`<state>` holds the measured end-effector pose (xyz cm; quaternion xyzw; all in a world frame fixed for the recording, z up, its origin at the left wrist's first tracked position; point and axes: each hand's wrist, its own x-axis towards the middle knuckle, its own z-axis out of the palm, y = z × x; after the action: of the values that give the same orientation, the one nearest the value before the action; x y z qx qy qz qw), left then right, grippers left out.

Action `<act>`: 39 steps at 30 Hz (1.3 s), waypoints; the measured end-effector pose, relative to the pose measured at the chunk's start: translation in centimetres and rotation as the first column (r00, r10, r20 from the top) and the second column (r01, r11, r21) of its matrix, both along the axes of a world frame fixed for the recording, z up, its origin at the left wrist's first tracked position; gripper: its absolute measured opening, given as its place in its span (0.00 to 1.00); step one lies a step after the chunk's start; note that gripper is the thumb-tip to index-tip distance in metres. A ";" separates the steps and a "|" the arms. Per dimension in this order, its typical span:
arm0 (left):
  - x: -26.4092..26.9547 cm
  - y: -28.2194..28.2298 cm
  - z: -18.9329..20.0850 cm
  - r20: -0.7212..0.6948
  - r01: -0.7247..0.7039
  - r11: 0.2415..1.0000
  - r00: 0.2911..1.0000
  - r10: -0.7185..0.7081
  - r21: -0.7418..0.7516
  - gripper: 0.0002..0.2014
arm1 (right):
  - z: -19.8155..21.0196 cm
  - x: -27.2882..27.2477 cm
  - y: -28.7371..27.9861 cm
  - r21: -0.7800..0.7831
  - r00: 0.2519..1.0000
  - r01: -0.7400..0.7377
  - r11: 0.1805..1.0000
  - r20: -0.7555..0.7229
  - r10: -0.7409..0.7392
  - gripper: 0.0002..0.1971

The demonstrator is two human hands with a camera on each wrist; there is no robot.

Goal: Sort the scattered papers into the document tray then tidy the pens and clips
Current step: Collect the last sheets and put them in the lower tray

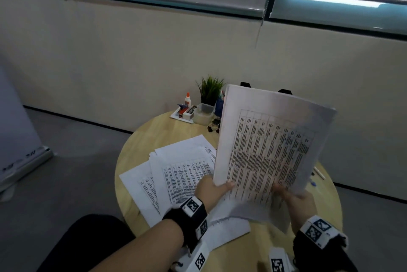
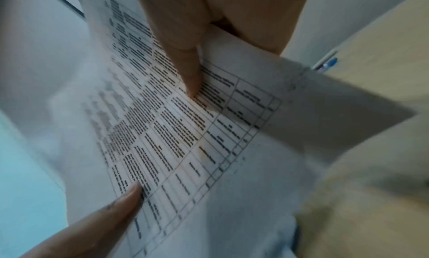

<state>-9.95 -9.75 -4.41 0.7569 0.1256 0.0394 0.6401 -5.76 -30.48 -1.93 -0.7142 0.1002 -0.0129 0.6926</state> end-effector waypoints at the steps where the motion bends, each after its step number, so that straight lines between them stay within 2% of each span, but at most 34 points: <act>1: -0.1 0.2 0.1 0.006 0.012 1.000 1.000 -0.012 0.005 0.08 | 0.5 0.1 0.0 -0.010 1.000 -0.018 1.000 -0.013 0.018 0.07; 3: -0.4 1.0 0.1 0.010 0.048 0.999 0.999 -0.048 -0.005 0.12 | 0.9 0.4 -0.2 -0.058 0.996 -0.074 0.996 -0.060 0.070 0.04; 6: -1.0 2.9 -0.7 -0.046 0.054 0.999 0.997 -0.054 -0.003 0.16 | 0.3 0.7 -0.7 -0.151 0.984 -0.139 0.979 -0.135 0.119 0.05; 8: -1.5 4.6 -1.5 -0.121 -0.106 0.976 0.984 0.130 0.189 0.21 | 0.1 0.5 -0.9 -0.197 0.966 -0.197 0.960 -0.206 0.156 0.07; 10: -2.2 6.4 -1.9 -0.199 -0.278 0.858 0.898 0.391 0.431 0.28 | -0.1 0.3 -1.1 -0.229 0.946 -0.250 0.941 -0.264 0.187 0.07; 11: -2.5 7.4 -2.1 -0.243 -0.316 0.819 0.849 0.469 0.479 0.32 | -0.1 0.2 -1.1 -0.247 0.937 -0.271 0.930 -0.287 0.197 0.06; 12: -2.7 8.2 -2.2 -0.297 -0.338 0.818 0.811 0.504 0.465 0.37 | -0.2 0.1 -1.1 -0.272 0.932 -0.285 0.919 -0.303 0.200 0.06; 14: -2.8 9.4 -2.2 -0.385 -0.389 0.857 0.774 0.503 0.338 0.44 | -0.3 0.2 -1.0 -0.306 0.922 -0.311 0.900 -0.328 0.207 0.06; 19: -2.1 10.3 -2.7 -0.403 -0.528 0.836 0.739 0.539 0.149 0.42 | -0.4 1.0 0.9 -0.315 0.878 -0.388 0.866 -0.412 0.244 0.05; 23: -2.0 10.1 -2.8 -0.421 -0.500 0.859 0.761 0.494 0.105 0.38 | -1.0 2.6 3.0 -0.410 0.827 -0.503 0.761 -0.483 0.286 0.08; 27: -1.7 10.4 -2.9 -0.436 -0.445 0.894 0.795 0.422 0.054 0.36 | -1.5 3.0 5.3 -0.452 0.812 -0.546 0.705 -0.491 0.314 0.08; 30: -1.5 10.5 -3.3 -0.443 -0.431 0.902 0.811 0.382 -0.012 0.36 | -2.2 3.2 6.9 -0.514 0.819 -0.554 0.655 -0.476 0.320 0.15; 32: -1.5 10.4 -3.5 -0.435 -0.423 0.905 0.823 0.365 -0.040 0.30 | -2.3 3.3 7.8 -0.570 0.813 -0.573 0.589 -0.487 0.320 0.20; 34: -1.4 10.3 -3.7 -0.429 -0.427 0.904 0.822 0.374 -0.030 0.19 | -2.4 3.5 8.4 -0.587 0.806 -0.585 0.560 -0.496 0.322 0.22; 35: -1.5 10.4 -3.7 -0.430 -0.417 0.908 0.826 0.364 -0.032 0.17 | -2.3 3.5 8.7 -0.592 0.804 -0.589 0.550 -0.499 0.324 0.22; 37: -1.2 10.5 -3.9 -0.417 -0.404 0.913 0.841 0.346 -0.057 0.28 | -2.4 3.6 9.0 -0.599 0.800 -0.595 0.536 -0.507 0.321 0.22; 39: -1.2 10.5 -3.7 -0.434 -0.377 0.925 0.842 0.321 -0.046 0.31 | -2.5 3.6 9.1 -0.612 0.800 -0.596 0.520 -0.509 0.318 0.20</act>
<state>-11.18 0.76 -8.08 0.6686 0.3980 -0.0161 0.6279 -2.19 -21.40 -4.41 -0.9241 0.0067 0.2539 0.2854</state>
